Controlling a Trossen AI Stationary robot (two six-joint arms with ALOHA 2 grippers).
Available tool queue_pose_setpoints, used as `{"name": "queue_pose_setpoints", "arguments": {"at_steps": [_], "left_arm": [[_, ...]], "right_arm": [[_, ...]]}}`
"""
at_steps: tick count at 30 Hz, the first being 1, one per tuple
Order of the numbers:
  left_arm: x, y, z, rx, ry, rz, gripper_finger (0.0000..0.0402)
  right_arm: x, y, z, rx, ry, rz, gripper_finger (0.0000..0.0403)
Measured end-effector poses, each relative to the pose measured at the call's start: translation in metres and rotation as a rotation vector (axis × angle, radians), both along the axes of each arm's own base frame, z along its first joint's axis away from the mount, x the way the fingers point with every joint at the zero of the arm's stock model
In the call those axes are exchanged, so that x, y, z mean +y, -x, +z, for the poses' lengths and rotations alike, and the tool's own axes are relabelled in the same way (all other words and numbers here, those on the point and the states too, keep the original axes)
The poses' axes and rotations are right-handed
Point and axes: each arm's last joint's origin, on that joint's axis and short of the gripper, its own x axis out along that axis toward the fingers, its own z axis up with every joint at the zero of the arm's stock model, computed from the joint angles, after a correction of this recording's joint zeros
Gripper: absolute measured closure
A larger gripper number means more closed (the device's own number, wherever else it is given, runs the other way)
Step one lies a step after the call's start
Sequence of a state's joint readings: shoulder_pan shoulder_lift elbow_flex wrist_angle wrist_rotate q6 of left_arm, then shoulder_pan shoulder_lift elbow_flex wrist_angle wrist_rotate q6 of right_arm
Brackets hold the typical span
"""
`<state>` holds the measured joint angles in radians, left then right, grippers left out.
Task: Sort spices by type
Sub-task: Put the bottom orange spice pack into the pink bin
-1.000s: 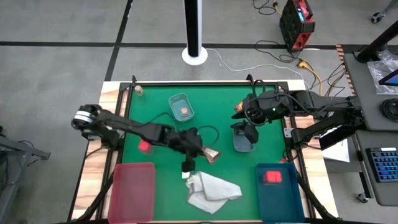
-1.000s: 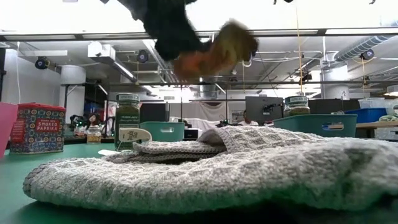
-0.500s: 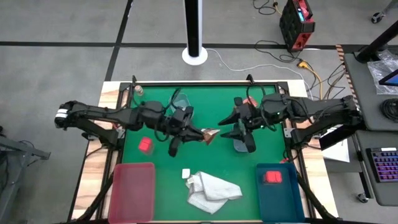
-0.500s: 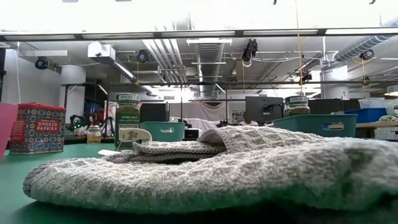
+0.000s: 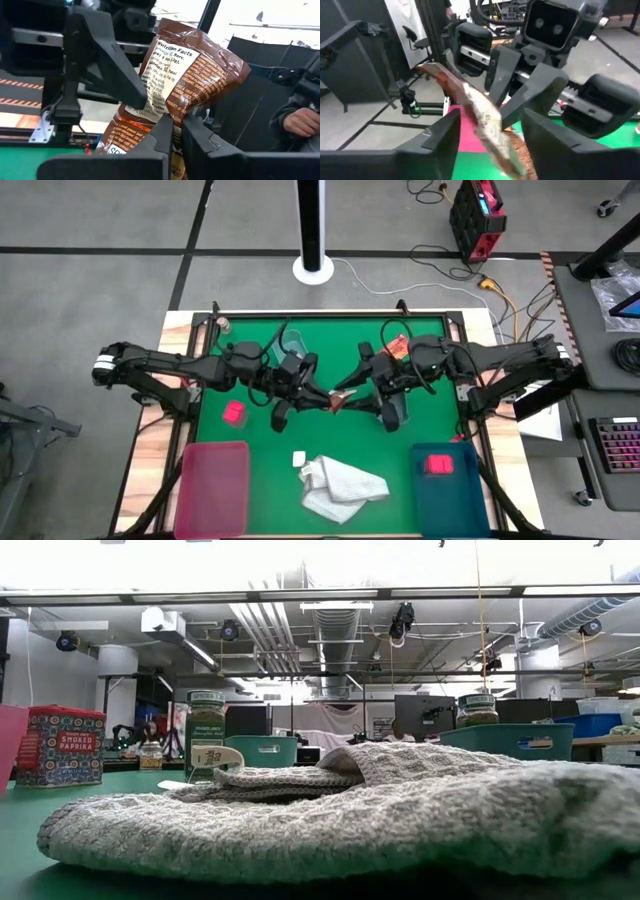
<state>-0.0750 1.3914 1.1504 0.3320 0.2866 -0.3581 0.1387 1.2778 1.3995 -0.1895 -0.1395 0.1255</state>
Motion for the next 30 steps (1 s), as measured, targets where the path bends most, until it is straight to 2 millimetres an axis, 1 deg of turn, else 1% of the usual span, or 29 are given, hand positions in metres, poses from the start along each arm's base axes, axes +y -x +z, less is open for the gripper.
{"name": "queue_pose_setpoints", "arguments": {"at_steps": [2, 3, 6, 7, 8, 13, 20, 22, 24, 26, 28, 30], "left_arm": [[0.000, 0.000, 0.001, -0.006, 0.006, -0.014, 0.0395], [0.000, 0.000, 0.001, -0.004, 0.018, -0.014, 0.0393], [0.000, 0.000, 0.001, 0.017, 0.081, -0.022, 0.0380], [0.000, 0.000, 0.001, 0.021, 0.086, -0.022, 0.0374], [0.000, 0.000, 0.001, 0.024, 0.089, -0.021, 0.0366], [0.000, 0.001, 0.002, 0.025, 0.097, -0.017, 0.0322], [0.006, 0.010, 0.006, 0.044, 0.068, 0.046, 0.0266], [0.008, 0.014, 0.010, 0.030, 0.055, 0.080, 0.0255], [0.010, 0.018, 0.015, 0.005, 0.058, 0.128, 0.0249], [0.010, 0.022, 0.020, -0.015, 0.062, 0.174, 0.0246], [0.009, 0.024, 0.024, -0.032, 0.047, 0.199, 0.0246], [0.006, 0.022, 0.022, -0.031, 0.011, 0.226, 0.0246]], "right_arm": [[0.000, 0.000, 0.000, -0.001, 0.007, 0.001, 0.0245], [0.000, 0.000, 0.000, -0.004, 0.010, 0.005, 0.0268], [0.000, 0.001, 0.001, -0.010, 0.013, 0.005, 0.0351], [0.000, 0.001, 0.001, -0.013, 0.019, 0.006, 0.0372], [0.000, 0.002, 0.002, -0.015, 0.019, 0.006, 0.0378], [-0.001, 0.007, 0.006, -0.021, -0.007, -0.003, 0.0387], [-0.005, 0.028, 0.018, -0.010, -0.072, -0.028, 0.0388], [-0.007, 0.033, 0.019, 0.015, -0.104, -0.072, 0.0388], [-0.009, 0.039, 0.017, 0.101, -0.121, -0.139, 0.0388], [-0.013, 0.044, 0.011, 0.205, -0.125, -0.256, 0.0389], [-0.016, 0.045, 0.000, 0.311, -0.122, -0.378, 0.0389], [-0.017, 0.042, -0.009, 0.376, -0.121, -0.448, 0.0389]]}}
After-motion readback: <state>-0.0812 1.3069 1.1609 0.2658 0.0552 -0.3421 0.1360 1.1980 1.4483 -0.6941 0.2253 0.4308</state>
